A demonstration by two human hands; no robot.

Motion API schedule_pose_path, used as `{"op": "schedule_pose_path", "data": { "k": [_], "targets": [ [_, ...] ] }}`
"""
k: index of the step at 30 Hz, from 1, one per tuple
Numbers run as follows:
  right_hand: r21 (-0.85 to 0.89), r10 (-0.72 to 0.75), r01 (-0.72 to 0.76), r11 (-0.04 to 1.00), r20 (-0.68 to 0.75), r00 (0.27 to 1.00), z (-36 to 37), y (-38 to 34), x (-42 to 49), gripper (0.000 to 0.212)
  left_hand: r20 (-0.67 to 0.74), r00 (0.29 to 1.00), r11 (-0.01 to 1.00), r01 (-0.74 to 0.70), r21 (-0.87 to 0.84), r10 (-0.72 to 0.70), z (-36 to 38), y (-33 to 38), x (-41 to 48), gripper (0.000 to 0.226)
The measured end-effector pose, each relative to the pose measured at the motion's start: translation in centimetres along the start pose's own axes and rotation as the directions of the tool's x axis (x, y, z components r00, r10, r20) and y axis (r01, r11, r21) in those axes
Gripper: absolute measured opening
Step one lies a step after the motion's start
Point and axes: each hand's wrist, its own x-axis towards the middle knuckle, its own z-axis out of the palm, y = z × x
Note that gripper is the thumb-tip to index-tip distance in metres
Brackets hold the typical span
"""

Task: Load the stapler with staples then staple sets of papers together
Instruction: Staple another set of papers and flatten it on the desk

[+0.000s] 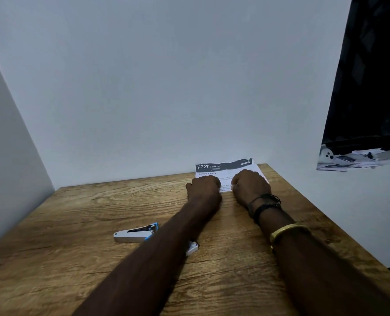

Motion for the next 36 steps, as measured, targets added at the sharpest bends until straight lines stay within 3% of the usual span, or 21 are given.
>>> {"op": "schedule_pose_path", "data": {
  "k": [3,9,12,15,21,25,31,36],
  "targets": [
    [0.021,-0.017,0.017,1.000,-0.017,1.000,-0.5,-0.1,-0.3,0.021,-0.026,0.999,0.999,-0.019,-0.031,0.018,-0.5,-0.4,0.1,0.038],
    [0.153,-0.075,0.086,0.984,-0.073,0.995,-1.4,-1.1,-1.5,0.020,-0.203,0.979,0.964,-0.071,-0.255,0.018,-2.4,-2.0,-1.4,0.022],
    [0.202,-0.108,0.116,0.973,-0.050,0.993,-1.9,-3.0,-3.2,0.016,-0.248,0.969,0.953,-0.063,-0.297,-0.014,-4.0,-3.4,-3.1,0.004],
    [0.236,-0.186,0.178,0.955,0.012,0.983,-2.4,-5.0,-4.8,0.015,-0.254,0.966,0.949,-0.046,-0.313,-0.037,-5.1,-5.1,-4.9,0.011],
    [0.290,-0.308,0.251,0.923,0.168,0.937,-2.7,-8.0,-7.9,0.008,-0.170,0.983,0.955,0.015,-0.296,-0.069,-6.6,-8.1,-8.2,0.006],
    [0.310,-0.327,0.236,0.921,0.282,0.902,-2.6,-9.0,-9.7,0.004,-0.121,0.989,0.964,0.053,-0.261,-0.088,-7.0,-9.8,-10.1,0.021],
    [0.314,-0.315,0.186,0.931,0.434,0.844,-3.3,-9.6,-11.9,0.026,0.107,0.993,0.960,0.068,-0.270,-0.040,-8.6,-11.9,-11.7,0.043],
    [0.294,-0.325,0.193,0.936,0.511,0.796,-3.5,-10.0,-12.4,0.024,0.240,0.970,0.975,0.085,-0.206,-0.034,-9.3,-12.7,-12.3,0.054]
  ]
}}
